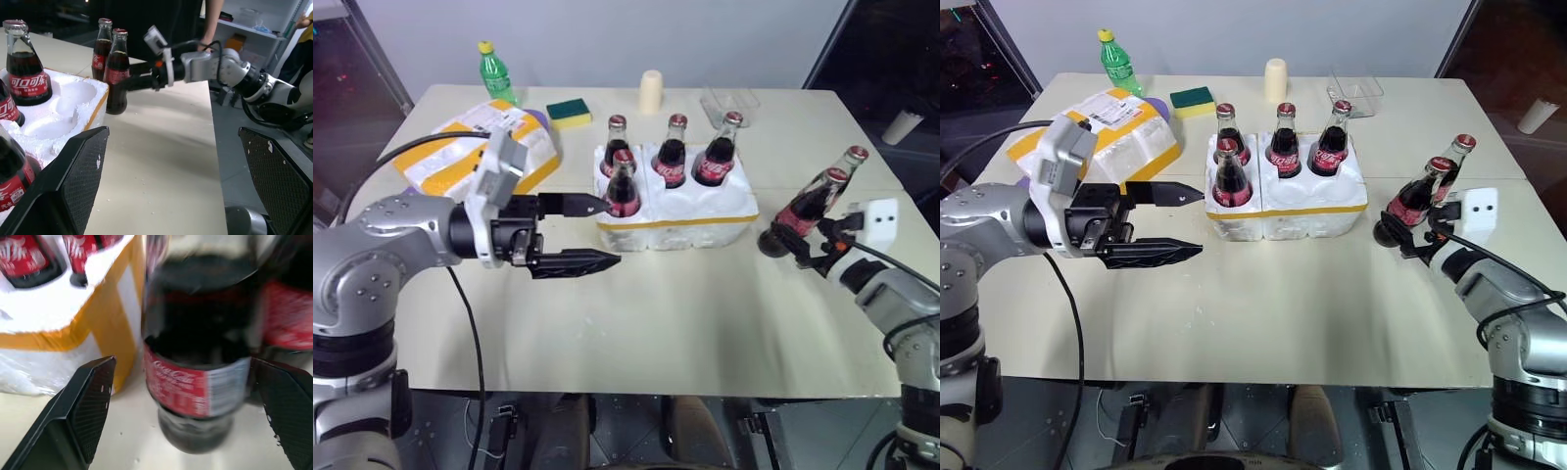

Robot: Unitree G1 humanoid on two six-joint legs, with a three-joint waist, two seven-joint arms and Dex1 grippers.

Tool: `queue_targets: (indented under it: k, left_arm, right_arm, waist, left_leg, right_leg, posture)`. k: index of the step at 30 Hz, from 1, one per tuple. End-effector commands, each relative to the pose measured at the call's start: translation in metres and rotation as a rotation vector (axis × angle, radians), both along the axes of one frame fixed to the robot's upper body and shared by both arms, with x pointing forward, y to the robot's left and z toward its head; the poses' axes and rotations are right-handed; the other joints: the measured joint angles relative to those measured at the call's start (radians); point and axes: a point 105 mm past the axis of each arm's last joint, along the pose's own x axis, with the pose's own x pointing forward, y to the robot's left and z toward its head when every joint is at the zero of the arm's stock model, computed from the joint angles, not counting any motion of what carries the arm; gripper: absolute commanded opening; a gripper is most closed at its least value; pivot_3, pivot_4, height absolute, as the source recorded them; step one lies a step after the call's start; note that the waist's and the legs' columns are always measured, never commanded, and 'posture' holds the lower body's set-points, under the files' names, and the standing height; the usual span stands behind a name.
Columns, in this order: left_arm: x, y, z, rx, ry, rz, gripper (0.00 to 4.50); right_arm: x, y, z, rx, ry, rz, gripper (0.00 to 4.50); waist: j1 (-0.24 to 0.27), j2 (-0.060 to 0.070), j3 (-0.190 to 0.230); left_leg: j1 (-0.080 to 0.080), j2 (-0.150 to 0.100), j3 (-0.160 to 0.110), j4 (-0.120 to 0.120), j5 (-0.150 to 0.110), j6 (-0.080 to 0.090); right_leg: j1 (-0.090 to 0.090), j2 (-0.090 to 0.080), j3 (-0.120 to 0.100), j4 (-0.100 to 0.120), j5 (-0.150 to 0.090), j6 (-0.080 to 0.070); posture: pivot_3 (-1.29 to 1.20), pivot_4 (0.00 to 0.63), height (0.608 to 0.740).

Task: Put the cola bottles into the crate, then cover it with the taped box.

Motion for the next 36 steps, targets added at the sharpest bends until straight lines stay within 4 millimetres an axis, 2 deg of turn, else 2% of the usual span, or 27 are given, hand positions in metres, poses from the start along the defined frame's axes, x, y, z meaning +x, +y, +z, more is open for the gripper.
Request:
queue_targets:
  k: [1, 2, 4, 7, 9, 11, 16, 18, 20, 27, 31, 36]
  left_arm:
    - [-0.003, -0.003, 0.003, 0.009, -0.053, -0.012, 4.42]
    - [-0.003, -0.004, 0.003, 0.009, -0.055, -0.012, 4.42]
    - [-0.002, -0.004, 0.004, 0.003, -0.06, -0.011, 4.5]
    - [0.0, -0.004, 0.004, -0.002, -0.064, -0.005, 4.5]
    - [0.0, -0.004, 0.004, -0.003, -0.06, 0.0, 4.5]
    - [0.001, -0.002, 0.002, 0.001, -0.057, 0.011, 4.5]
    - [0.006, 0.01, -0.001, 0.006, -0.047, 0.08, 4.5]
    - [0.008, 0.013, -0.001, 0.003, -0.053, 0.112, 4.5]
    - [0.011, 0.015, 0.0, -0.005, -0.064, 0.135, 4.5]
    - [0.019, 0.016, 0.002, -0.016, -0.1, 0.184, 4.5]
    - [0.019, 0.016, 0.005, -0.02, -0.116, 0.194, 4.5]
    - [0.018, 0.017, 0.005, -0.019, -0.128, 0.206, 4.5]
  right_arm:
    - [0.008, -0.002, 0.006, -0.012, -0.04, 0.001, 4.5]
    - [0.009, -0.003, 0.006, -0.01, -0.043, -0.001, 4.5]
    - [0.009, -0.004, 0.009, -0.004, -0.061, 0.0, 3.98]
    - [0.005, -0.002, 0.016, -0.008, -0.093, 0.022, 2.79]
    - [-0.001, 0.006, 0.027, -0.017, -0.133, 0.066, 2.82]
    - [-0.009, 0.013, 0.047, -0.012, -0.198, 0.117, 2.82]
    - [-0.029, 0.038, 0.123, 0.048, -0.381, 0.282, 2.82]
    - [-0.032, 0.055, 0.145, 0.055, -0.419, 0.37, 2.82]
    - [-0.024, 0.071, 0.156, 0.05, -0.413, 0.419, 2.82]
    - [0.017, 0.123, 0.143, -0.015, -0.322, 0.531, 2.82]
    - [0.031, 0.137, 0.123, -0.063, -0.264, 0.557, 2.82]
    - [0.038, 0.153, 0.088, -0.123, -0.163, 0.605, 2.82]
  waist:
    - [0.0, 0.0, 0.0]
    - [0.0, 0.0, 0.0]
    - [0.001, 0.0, 0.0]
    - [0.0, 0.0, 0.0]
    - [0.0, 0.0, 0.0]
    - [0.0, 0.003, 0.002]
    - [-0.008, 0.012, 0.007]
    - [-0.009, 0.012, 0.007]
    - [-0.008, 0.011, 0.007]
    - [0.001, 0.009, 0.007]
    - [0.003, 0.009, 0.007]
    - [-0.003, 0.009, 0.007]
  left_leg:
    - [0.0, 0.0, 0.0, 0.0, 0.0, 0.0]
    - [0.0, 0.0, 0.0, 0.0, 0.0, 0.0]
    - [0.0, 0.0, 0.0, 0.0, 0.0, 0.0]
    - [0.0, 0.0, 0.0, 0.0, 0.0, 0.0]
    - [0.0, 0.0, 0.0, -0.001, 0.0, 0.0]
    - [0.0, 0.0, 0.0, -0.001, 0.0, 0.0]
    - [-0.001, 0.0, 0.002, -0.001, 0.0, 0.0]
    - [-0.001, 0.0, 0.002, -0.001, 0.0, 0.0]
    - [0.0, 0.0, 0.002, -0.002, 0.0, 0.0]
    - [-0.003, 0.001, 0.002, 0.0, 0.0, 0.0]
    - [-0.014, 0.0, 0.002, 0.001, 0.0, 0.0]
    - [-0.013, 0.0, 0.002, -0.001, 0.0, 0.0]
  right_leg:
    - [0.0, 0.0, 0.0, 0.0, 0.0, 0.0]
    - [0.0, 0.0, 0.0, 0.0, 0.0, 0.0]
    - [0.0, 0.0, 0.0, 0.0, 0.0, 0.0]
    - [0.0, 0.0, 0.0, 0.0, 0.0, 0.0]
    - [0.0, 0.0, 0.0, 0.0, 0.0, 0.0]
    - [-0.001, 0.0, 0.0, 0.0, 0.0, 0.001]
    - [-0.003, 0.0, 0.002, 0.001, 0.0, 0.001]
    - [-0.003, 0.0, 0.003, 0.001, 0.0, 0.001]
    - [-0.003, 0.001, 0.002, 0.001, 0.0, 0.001]
    - [-0.004, 0.001, 0.002, 0.0, 0.0, 0.001]
    - [-0.014, 0.001, 0.002, 0.001, 0.002, 0.005]
    - [-0.016, 0.001, 0.002, 0.002, 0.002, 0.005]
  posture:
    - [0.0, 0.15, 0.739]
    - [0.0, 0.15, 0.739]
    - [0.0, 0.15, 0.739]
    - [0.0, 0.15, 0.739]
    - [0.0, 0.15, 0.739]
    - [0.0, 0.15, 0.739]
    - [0.0, 0.15, 0.739]
    - [0.0, 0.15, 0.739]
    - [0.0, 0.15, 0.739]
    - [0.0, 0.15, 0.739]
    - [0.0, 0.15, 0.739]
    - [0.0, 0.15, 0.739]
